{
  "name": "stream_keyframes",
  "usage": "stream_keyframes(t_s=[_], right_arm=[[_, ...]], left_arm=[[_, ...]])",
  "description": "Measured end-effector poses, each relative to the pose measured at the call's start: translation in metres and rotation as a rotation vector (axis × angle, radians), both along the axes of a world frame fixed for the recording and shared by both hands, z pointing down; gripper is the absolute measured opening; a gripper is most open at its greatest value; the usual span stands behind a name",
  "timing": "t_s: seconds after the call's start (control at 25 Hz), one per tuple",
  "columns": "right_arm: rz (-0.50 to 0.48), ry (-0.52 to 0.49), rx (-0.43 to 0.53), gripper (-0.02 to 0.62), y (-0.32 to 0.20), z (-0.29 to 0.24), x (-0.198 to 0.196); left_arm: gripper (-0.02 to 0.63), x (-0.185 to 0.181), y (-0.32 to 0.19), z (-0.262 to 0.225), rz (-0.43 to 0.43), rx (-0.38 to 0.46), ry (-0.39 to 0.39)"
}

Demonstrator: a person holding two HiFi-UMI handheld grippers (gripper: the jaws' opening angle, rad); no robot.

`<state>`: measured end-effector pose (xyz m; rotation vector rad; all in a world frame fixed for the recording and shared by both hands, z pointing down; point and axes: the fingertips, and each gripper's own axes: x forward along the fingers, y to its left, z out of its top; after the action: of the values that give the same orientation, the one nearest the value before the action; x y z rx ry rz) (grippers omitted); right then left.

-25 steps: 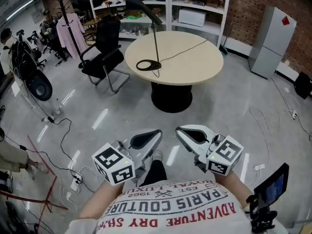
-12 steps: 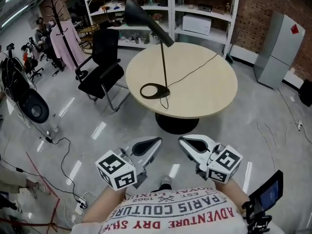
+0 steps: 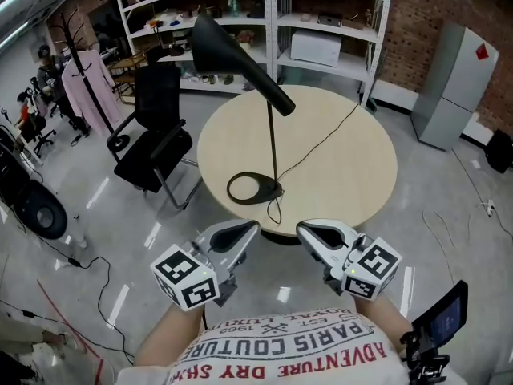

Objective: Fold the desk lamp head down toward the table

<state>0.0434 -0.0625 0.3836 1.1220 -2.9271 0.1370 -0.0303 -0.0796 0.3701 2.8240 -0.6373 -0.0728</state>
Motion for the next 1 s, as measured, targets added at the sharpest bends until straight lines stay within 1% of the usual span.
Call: stream_keyframes(t_s=[0.24,0.4,0.44,0.56,0.8,1.0], right_arm=[[0.036,0.033,-0.012,0.005,-0.032,0.016,0.005],[0.044,0.132,-0.013,0.005,-0.058,0.024,0.007],[0.036,0.14,-0.012,0.005,-0.064,0.025,0.007],[0.015,0.127,-0.019,0.005,-0.089,0.025,0.006],[0.008,0.125,-0.056,0.005,-0.138,0.048,0.001],[0.011,0.148,-0.041,0.006,-0.188,0.049,0.006]], left_arm=[[0.002,-0.007,-0.03,0.01,-0.002,-0.016,0.004],[0.002,0.001,-0.049,0.012,0.003,-0.039,-0.022],[0.002,0.002,-0.055,0.011,-0.002,-0.039,-0.024],[0.002,0.002,-0.077,0.006,-0.026,-0.04,-0.027],[0.002,-0.013,-0.11,0.019,-0.085,-0.064,-0.055],[0.002,-0.021,-0.139,0.014,-0.136,-0.072,-0.052]])
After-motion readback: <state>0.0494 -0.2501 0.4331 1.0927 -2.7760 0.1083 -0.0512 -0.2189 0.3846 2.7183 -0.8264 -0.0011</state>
